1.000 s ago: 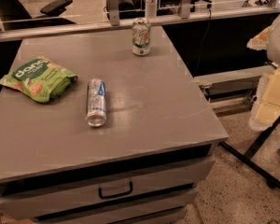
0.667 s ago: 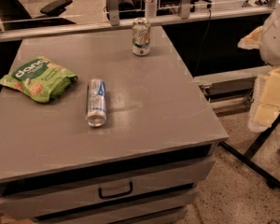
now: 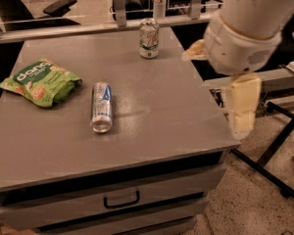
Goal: Pick redbull can
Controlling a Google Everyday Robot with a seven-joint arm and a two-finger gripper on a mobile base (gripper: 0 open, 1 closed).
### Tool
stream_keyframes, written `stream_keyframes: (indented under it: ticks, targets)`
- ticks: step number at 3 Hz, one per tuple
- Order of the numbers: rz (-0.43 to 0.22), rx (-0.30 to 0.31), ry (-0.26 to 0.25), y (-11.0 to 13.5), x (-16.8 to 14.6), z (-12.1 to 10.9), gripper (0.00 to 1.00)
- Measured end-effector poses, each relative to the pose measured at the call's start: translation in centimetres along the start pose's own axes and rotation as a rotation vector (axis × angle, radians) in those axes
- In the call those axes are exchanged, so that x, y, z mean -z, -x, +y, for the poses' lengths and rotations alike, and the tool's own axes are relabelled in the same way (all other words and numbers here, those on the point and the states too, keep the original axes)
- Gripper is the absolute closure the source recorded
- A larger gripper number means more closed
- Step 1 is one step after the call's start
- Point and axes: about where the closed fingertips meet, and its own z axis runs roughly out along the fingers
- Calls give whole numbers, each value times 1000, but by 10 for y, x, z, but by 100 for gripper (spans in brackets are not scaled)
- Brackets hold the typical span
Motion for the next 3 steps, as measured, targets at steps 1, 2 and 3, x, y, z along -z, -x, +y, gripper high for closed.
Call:
stream_keyframes:
  ticks: [1,2,3]
  targets:
    - [-2,48,-13,7,0,-6,0]
    - [-2,41,-18,6,1,-6,0]
    - [4,129,-9,17,0,-18,0]
